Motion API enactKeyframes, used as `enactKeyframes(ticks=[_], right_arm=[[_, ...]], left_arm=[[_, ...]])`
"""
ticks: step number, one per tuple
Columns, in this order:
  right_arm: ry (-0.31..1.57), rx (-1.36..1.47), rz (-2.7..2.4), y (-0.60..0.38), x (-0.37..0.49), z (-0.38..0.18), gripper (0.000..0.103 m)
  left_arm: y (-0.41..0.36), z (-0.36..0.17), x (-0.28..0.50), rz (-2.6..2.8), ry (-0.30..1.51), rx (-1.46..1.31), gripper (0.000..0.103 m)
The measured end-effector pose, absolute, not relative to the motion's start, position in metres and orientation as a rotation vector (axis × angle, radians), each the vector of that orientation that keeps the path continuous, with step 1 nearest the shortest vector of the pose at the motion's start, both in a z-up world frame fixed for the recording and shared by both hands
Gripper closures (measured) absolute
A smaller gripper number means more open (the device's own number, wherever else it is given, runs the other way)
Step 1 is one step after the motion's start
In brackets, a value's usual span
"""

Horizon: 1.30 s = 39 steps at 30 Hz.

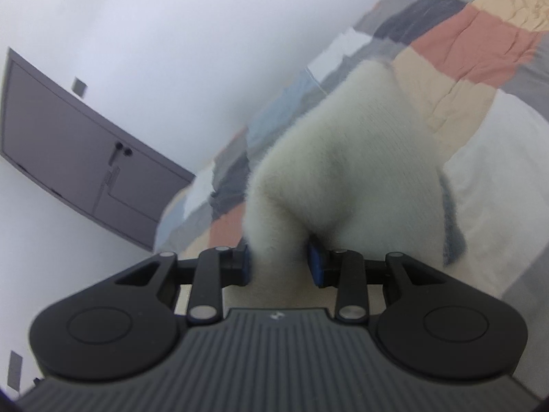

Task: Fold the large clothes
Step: 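Fold the lifted edge over the sweater and open both grippers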

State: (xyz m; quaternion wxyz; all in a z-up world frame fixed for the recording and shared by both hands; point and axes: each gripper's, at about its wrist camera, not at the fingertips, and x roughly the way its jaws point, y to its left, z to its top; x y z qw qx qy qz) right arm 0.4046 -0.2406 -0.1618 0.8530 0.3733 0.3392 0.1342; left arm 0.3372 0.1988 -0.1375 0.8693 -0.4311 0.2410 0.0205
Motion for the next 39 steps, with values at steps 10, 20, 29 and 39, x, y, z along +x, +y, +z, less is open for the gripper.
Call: enactKeyframes(ticks=[10, 20, 29, 39], right_arm=[[0.704, 0.667, 0.294, -0.225, 0.441, -0.206, 0.063], [0.698, 0.638, 0.295, -0.225, 0.441, -0.205, 0.056], [0.621, 0.375, 0.315, -0.218, 0.385, -0.173, 0.02], [0.648, 0.077, 0.345, -0.173, 0.388, -0.186, 0.023]], left_arm=[[0.207, -0.196, 0.37, 0.069, 0.57, -0.925, 0.033], [0.2, -0.181, 0.355, 0.082, 0.555, -0.87, 0.023], [0.152, -0.161, 0.314, 0.041, 0.625, -0.586, 0.02], [0.127, -0.169, 0.339, 0.094, 0.641, -0.382, 0.02]])
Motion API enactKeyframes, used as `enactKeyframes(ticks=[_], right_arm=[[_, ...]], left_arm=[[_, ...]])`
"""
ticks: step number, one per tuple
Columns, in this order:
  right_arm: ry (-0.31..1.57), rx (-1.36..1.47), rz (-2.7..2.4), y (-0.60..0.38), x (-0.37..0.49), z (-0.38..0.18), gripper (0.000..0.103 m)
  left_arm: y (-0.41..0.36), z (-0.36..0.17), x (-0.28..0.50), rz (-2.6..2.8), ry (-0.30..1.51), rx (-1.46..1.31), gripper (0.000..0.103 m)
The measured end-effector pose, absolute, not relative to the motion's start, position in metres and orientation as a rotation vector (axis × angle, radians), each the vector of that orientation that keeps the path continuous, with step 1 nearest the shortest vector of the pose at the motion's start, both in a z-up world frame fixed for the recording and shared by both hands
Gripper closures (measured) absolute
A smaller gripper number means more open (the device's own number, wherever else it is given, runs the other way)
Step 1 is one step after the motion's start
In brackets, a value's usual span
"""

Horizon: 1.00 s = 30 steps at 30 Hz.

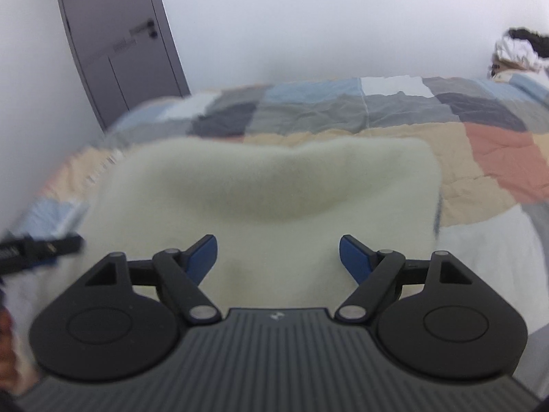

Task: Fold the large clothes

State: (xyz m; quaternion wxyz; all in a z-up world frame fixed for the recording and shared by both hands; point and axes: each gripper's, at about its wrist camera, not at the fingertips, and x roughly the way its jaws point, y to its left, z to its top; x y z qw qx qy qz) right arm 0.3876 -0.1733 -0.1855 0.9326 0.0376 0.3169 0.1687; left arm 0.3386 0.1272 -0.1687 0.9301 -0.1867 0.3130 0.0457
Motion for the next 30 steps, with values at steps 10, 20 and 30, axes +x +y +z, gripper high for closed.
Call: enactKeyframes(ticks=[10, 20, 30], right_arm=[[0.748, 0.045, 0.335, -0.157, 0.44, -0.217, 0.022], [0.763, 0.07, 0.303, -0.155, 0.435, -0.212, 0.021], [0.742, 0.15, 0.36, -0.169, 0.363, -0.194, 0.022]], left_arm=[[0.14, -0.185, 0.38, 0.099, 0.645, -0.401, 0.018], [0.131, -0.181, 0.366, 0.127, 0.639, -0.388, 0.018], [0.104, -0.16, 0.291, 0.047, 0.628, -0.408, 0.018]])
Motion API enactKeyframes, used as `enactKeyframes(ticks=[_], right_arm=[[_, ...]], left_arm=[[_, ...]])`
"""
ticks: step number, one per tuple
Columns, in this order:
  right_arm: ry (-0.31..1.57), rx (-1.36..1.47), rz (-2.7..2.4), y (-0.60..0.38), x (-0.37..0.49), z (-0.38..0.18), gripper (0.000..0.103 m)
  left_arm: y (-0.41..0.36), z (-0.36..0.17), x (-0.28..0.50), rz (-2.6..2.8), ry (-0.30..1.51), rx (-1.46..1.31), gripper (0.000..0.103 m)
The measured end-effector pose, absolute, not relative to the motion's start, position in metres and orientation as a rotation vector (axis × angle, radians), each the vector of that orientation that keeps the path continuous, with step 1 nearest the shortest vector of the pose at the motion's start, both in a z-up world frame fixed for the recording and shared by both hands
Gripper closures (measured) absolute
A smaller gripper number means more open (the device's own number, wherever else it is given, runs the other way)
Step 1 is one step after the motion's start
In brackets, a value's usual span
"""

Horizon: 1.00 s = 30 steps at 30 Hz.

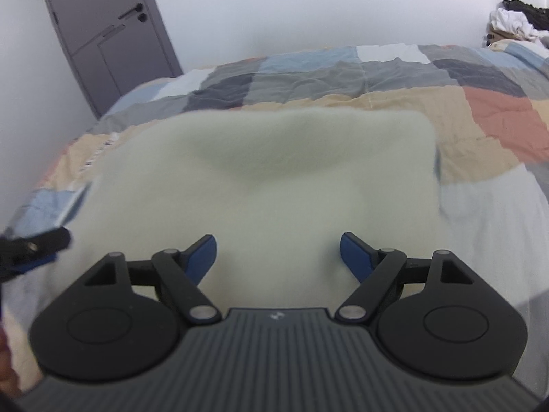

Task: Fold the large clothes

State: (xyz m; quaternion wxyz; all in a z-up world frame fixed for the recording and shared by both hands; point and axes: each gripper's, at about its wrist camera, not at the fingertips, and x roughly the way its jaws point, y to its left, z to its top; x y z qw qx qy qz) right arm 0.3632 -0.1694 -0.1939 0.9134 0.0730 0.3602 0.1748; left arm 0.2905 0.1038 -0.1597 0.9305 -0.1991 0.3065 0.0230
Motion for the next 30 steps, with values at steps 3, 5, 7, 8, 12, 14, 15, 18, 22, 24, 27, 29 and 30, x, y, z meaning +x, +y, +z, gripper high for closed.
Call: enactKeyframes(ticks=[3, 5, 7, 8, 12, 14, 15, 18, 22, 24, 27, 29, 30], right_arm=[[0.754, 0.193, 0.395, -0.175, 0.347, -0.192, 0.022], [0.762, 0.231, 0.395, -0.183, 0.337, -0.194, 0.022], [0.78, 0.291, 0.375, -0.191, 0.33, -0.197, 0.021], [0.794, 0.327, 0.374, -0.196, 0.329, -0.199, 0.021], [0.846, 0.419, 0.372, -0.205, 0.331, -0.205, 0.021], [0.879, 0.448, 0.376, -0.204, 0.332, -0.211, 0.019], [0.893, 0.465, 0.378, -0.204, 0.333, -0.213, 0.018], [0.911, 0.49, 0.375, -0.203, 0.334, -0.219, 0.011], [0.919, 0.539, 0.348, -0.205, 0.336, -0.224, 0.0], [0.939, 0.61, 0.349, -0.209, 0.34, -0.231, 0.0], [0.964, 0.738, 0.352, -0.215, 0.346, -0.243, 0.0], [0.979, 0.847, 0.36, -0.218, 0.352, -0.254, 0.0], [0.986, 0.9, 0.36, -0.219, 0.355, -0.259, 0.0]], left_arm=[[0.097, -0.165, 0.277, 0.036, 0.656, -0.446, 0.018], [0.097, -0.173, 0.272, 0.008, 0.697, -0.524, 0.018], [0.101, -0.182, 0.268, -0.021, 0.737, -0.634, 0.018], [0.103, -0.187, 0.267, -0.027, 0.749, -0.686, 0.018], [0.118, -0.204, 0.269, -0.029, 0.767, -0.881, 0.018], [0.128, -0.217, 0.273, -0.001, 0.78, -0.979, 0.018], [0.132, -0.224, 0.274, 0.018, 0.789, -1.022, 0.018], [0.144, -0.244, 0.277, 0.067, 0.8, -1.157, 0.018], [0.153, -0.257, 0.278, 0.061, 0.754, -1.299, 0.018], [0.153, -0.258, 0.279, 0.07, 0.736, -1.31, 0.018], [0.156, -0.262, 0.279, 0.082, 0.701, -1.358, 0.018], [0.158, -0.263, 0.277, 0.099, 0.672, -1.376, 0.018], [0.159, -0.263, 0.277, 0.106, 0.655, -1.383, 0.018]])
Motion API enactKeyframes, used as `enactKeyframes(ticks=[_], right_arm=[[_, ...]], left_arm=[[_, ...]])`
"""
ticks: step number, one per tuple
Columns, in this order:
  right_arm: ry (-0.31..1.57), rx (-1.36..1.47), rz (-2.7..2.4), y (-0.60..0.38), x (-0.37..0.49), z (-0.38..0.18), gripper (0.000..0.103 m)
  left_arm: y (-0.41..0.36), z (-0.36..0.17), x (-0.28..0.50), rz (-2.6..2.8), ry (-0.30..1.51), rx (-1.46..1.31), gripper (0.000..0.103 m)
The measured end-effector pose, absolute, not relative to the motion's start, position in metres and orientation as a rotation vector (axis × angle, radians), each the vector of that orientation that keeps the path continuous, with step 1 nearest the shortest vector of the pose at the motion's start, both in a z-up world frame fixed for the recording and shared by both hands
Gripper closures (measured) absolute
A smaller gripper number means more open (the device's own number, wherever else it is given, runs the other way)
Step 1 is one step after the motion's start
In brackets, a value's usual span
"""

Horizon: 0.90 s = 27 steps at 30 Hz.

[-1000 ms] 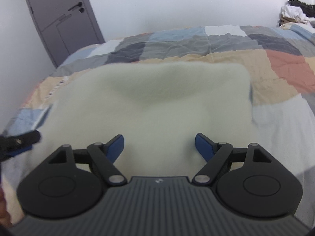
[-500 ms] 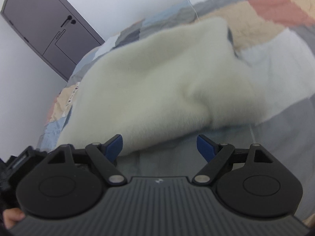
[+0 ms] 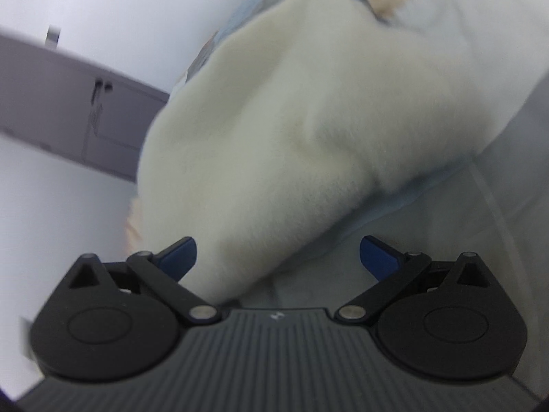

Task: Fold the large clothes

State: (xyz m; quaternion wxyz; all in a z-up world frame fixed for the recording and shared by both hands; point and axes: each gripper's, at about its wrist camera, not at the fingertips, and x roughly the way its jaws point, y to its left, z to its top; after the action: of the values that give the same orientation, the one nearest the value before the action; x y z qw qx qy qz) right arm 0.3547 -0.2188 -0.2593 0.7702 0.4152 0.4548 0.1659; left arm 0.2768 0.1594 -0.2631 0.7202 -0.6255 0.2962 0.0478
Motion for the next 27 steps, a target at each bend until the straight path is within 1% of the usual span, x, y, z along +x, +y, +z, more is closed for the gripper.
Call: enactKeyframes(ticks=[4, 7, 11, 14, 16, 20, 23, 27], right_arm=[[1.012, 1.037, 0.35, -0.218, 0.369, -0.279, 0.0], [1.008, 1.108, 0.348, -0.221, 0.379, -0.284, 0.0], [0.906, 1.228, 0.351, -0.231, 0.382, -0.282, 0.0], [0.864, 1.208, 0.391, -0.228, 0.379, -0.276, 0.0], [0.872, 1.206, 0.381, -0.224, 0.375, -0.279, 0.0], [0.904, 1.214, 0.325, -0.223, 0.378, -0.289, 0.001], [0.882, 1.173, 0.273, -0.219, 0.38, -0.287, 0.001], [0.839, 1.214, 0.187, -0.217, 0.384, -0.287, 0.001]], left_arm=[[0.167, -0.261, 0.278, 0.146, 0.598, -1.385, 0.018], [0.172, -0.262, 0.283, 0.133, 0.571, -1.423, 0.019], [0.17, -0.258, 0.287, 0.099, 0.535, -1.413, 0.019], [0.175, -0.257, 0.291, 0.102, 0.558, -1.39, 0.019], [0.173, -0.262, 0.294, 0.114, 0.581, -1.405, 0.019], [0.174, -0.279, 0.305, 0.101, 0.618, -1.514, 0.017], [0.18, -0.284, 0.315, 0.094, 0.638, -1.583, 0.017], [0.182, -0.28, 0.321, 0.107, 0.642, -1.549, 0.018]])
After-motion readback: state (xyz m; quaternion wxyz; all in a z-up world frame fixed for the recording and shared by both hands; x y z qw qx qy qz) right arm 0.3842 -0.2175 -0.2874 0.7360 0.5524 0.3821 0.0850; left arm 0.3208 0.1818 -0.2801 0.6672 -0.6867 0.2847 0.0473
